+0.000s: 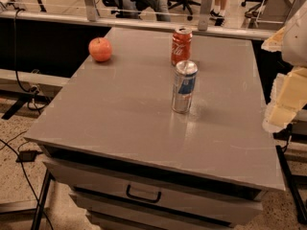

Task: Pick coke can

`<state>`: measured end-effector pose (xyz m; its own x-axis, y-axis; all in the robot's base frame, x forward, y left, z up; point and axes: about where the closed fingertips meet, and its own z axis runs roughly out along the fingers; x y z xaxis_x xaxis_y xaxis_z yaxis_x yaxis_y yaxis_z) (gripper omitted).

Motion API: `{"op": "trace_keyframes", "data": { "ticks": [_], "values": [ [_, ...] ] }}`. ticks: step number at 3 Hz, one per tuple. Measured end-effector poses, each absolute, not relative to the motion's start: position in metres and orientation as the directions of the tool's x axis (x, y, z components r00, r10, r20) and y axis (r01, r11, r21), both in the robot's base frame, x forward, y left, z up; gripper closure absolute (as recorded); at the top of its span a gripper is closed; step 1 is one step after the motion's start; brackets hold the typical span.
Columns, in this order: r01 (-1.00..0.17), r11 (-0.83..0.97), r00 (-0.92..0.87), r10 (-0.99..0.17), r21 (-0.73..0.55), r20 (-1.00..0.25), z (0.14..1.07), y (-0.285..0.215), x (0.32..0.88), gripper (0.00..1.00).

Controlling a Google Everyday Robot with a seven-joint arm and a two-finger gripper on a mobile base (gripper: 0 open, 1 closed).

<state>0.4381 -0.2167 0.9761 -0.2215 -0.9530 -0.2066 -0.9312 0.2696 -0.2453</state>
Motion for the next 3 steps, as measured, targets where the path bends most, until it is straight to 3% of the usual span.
{"op": "trace_keyframes", "data": {
  "ticks": [2,3],
  "values": [
    [-0.917,0.281,-0.213,-0.945,-0.282,-0.249,0.985,-0.219,0.456,0.0],
    [-0.885,0.307,-0.177,-0.917,-0.351,-0.356,0.999,-0.22,0.497,0.0]
  ]
}}
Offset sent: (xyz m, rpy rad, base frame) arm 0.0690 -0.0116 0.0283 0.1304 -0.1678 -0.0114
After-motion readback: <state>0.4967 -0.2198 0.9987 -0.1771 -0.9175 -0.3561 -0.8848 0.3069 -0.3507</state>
